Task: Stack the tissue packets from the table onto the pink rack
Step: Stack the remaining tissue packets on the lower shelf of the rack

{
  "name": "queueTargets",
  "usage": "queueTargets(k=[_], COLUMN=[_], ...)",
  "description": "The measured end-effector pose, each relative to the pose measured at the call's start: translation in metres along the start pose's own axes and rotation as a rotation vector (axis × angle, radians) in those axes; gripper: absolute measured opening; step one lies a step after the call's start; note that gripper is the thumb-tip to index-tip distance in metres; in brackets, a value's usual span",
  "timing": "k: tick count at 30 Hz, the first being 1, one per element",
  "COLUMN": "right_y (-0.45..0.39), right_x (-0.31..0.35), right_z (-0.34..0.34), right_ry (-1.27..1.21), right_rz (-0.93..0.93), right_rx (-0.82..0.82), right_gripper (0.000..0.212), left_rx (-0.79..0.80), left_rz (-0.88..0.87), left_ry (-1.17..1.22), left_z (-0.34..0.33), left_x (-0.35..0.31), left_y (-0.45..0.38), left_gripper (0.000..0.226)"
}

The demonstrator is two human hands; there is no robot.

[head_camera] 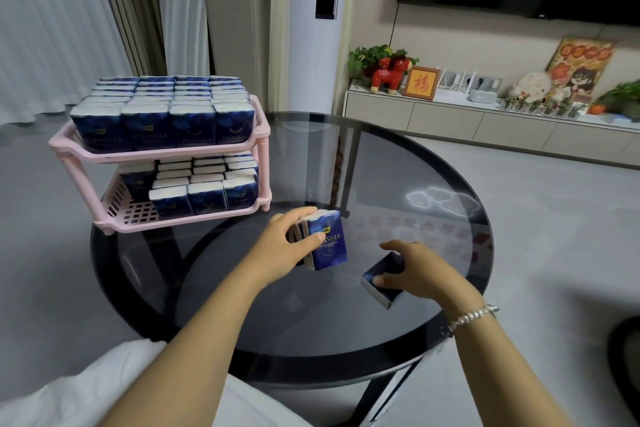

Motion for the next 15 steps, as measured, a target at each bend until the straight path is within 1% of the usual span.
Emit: queueTargets(k=[2,5,8,10,13,15], right_y=[-0.001,-0.003,-0.004,-0.005,-0.004,-0.004], right_x=[0.001,0.003,0.006,0.008,0.016,0.024], right_z=[-0.003,-0.005,-0.008,-0.012,-0.016,-0.019], right_ry=[-0.041,-0.126,-0.238,-0.438,-0.806,-0.934], right_rz=[0.013,0.069,0.103,0.111,0.162,0.237], right_rx=[0.004,0.0,0.008,-0.005,-0.001,0.021], right_gripper=[0.068,0.047,0.04,0.035,0.019,0.017], left_rx=[-0.008,0.004,0.008,0.004,0.023,0.043], left_rz=[-0.003,0.006,0.015,0.014,0.022,0.023], left_ry=[-0.008,-0.019,-0.03,-0.033,-0.043,-0.061], left_z=[-0.001,0.0,0.002,0.005,0.009,0.013], left_x=[-0.002,-0.004,-0.003,-0.001,0.002,0.004], left_y=[0.002,0.003,0.003,0.003,0.002,0.001], left_gripper=[0.046,0.047,0.048,0.049,0.052,0.053])
Point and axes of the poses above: each hand's wrist, its own y-axis away from the middle knuckle, its own z-axis out of the back of the hand, x = y × z, the point moved 1 cm from there along -y, towards the middle knuckle, and after that the axes turned 3 degrees about -z, right-handed, at the moved point
